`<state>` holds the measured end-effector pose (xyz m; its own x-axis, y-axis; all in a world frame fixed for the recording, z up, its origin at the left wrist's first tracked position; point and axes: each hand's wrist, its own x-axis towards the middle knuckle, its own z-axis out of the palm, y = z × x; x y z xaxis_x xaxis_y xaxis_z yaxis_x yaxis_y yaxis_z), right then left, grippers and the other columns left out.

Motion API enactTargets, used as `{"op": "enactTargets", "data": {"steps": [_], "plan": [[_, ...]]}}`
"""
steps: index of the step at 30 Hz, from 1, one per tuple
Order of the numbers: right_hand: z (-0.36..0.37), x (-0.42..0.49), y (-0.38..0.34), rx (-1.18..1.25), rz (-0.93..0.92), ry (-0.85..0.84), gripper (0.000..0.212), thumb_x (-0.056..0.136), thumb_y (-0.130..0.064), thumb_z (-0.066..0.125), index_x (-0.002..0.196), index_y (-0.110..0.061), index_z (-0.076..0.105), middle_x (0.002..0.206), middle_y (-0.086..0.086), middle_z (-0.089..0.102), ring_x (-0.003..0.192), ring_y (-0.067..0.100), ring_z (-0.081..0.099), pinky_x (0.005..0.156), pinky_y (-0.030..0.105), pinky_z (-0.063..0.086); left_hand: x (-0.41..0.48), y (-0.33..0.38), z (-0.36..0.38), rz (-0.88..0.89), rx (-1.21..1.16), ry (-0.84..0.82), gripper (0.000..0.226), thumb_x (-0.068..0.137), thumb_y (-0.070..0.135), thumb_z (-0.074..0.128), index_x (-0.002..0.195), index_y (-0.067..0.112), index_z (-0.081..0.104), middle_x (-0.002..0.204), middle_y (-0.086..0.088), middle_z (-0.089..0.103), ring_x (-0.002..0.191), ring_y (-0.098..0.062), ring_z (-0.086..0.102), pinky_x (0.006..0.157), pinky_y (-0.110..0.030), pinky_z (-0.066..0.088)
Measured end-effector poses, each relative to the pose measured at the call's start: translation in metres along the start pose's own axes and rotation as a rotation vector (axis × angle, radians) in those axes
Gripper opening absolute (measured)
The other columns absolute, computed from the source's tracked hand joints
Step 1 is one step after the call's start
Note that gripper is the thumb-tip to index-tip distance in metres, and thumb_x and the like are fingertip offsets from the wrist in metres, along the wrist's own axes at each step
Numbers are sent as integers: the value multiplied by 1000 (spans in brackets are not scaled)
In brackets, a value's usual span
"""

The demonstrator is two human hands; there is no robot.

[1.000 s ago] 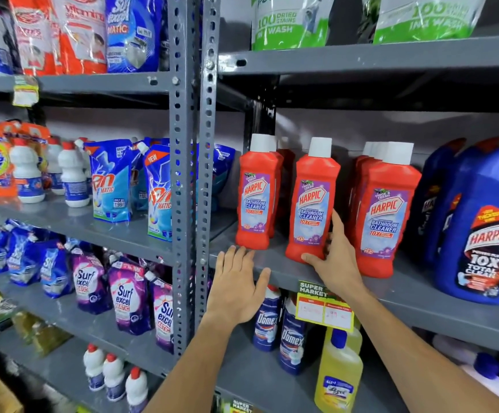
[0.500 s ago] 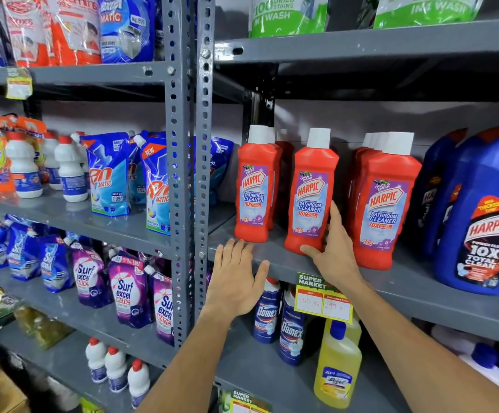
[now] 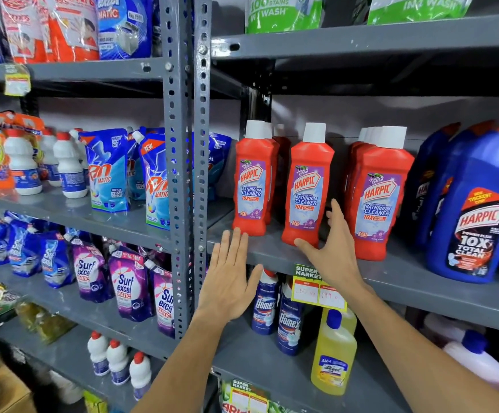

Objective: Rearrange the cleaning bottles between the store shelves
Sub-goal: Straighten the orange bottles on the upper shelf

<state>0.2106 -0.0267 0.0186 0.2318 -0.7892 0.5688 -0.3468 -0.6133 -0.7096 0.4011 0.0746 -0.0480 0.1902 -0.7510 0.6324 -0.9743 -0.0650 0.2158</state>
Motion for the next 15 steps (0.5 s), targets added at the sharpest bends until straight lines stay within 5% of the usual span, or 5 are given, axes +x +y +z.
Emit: {"op": "enactTargets", "data": {"steps": [5,9,13,15], "plan": [[3,-58,-26,58,-191,79,90,84,-21,81,157,-19,28,153,-13,38,139,-7,32,112,5,22,-65,-10,32,-33,2,25,72,101,49,30,155,10,3,165,-7,-2,151,-21,-7,122,-41,3],[36,-118,-9,88,-212,-7,72,87,-22,79,149,-25,42,145,-19,46,136,-19,33,111,6,26,-105,-28,73,-68,-13,-127,74,100,54,28,155,14,-2,165,-5,-7,151,-19,-10,121,-43,4],[75,-163,41,90,-53,-211,68,87,-37,76,142,-48,37,144,-21,45,139,3,44,114,25,39,-128,-54,115,-93,-28,-251,77,100,53,35,155,14,1,164,-6,-2,151,-19,-7,121,-39,2],[94,-173,74,63,86,-295,85,83,-38,81,147,-45,25,149,-22,35,140,2,39,112,9,29,-140,-67,135,-90,19,-323,74,100,53,30,155,11,4,164,-9,4,151,-22,-2,120,-37,0]]}}
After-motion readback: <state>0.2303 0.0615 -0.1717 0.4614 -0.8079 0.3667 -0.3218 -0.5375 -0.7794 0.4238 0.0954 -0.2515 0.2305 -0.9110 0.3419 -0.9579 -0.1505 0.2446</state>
